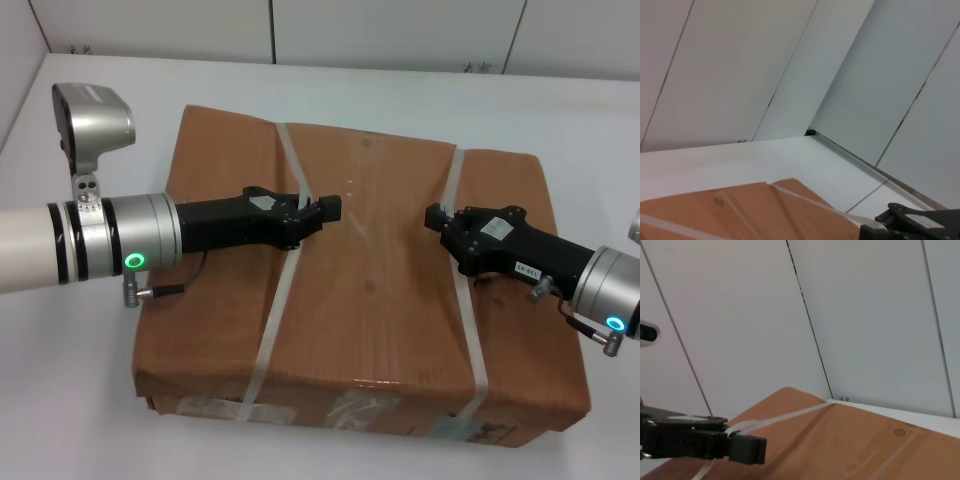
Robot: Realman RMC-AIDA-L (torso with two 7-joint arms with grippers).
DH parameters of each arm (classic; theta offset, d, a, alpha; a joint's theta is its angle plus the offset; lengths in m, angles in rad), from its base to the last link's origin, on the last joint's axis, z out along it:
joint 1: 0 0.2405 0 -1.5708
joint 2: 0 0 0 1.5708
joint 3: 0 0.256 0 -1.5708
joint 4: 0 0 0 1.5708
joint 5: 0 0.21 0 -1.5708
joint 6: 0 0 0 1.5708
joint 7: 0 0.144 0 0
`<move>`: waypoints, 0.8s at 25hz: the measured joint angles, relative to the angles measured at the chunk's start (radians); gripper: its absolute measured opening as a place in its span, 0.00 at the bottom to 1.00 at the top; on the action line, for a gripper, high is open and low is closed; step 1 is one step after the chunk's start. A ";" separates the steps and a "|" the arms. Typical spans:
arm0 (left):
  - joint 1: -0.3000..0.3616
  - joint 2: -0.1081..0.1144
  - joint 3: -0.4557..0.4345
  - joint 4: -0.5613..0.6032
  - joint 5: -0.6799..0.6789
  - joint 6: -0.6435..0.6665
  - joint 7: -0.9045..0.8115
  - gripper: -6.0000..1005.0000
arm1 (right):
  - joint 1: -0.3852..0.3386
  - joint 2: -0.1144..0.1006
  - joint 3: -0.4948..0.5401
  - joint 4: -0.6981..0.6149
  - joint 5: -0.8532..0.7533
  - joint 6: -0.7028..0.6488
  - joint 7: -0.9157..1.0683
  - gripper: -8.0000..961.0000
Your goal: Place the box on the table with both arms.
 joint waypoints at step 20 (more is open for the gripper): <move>0.002 -0.008 0.000 -0.006 0.005 -0.013 0.029 0.06 | 0.003 0.000 0.000 -0.001 0.000 0.003 0.003 0.04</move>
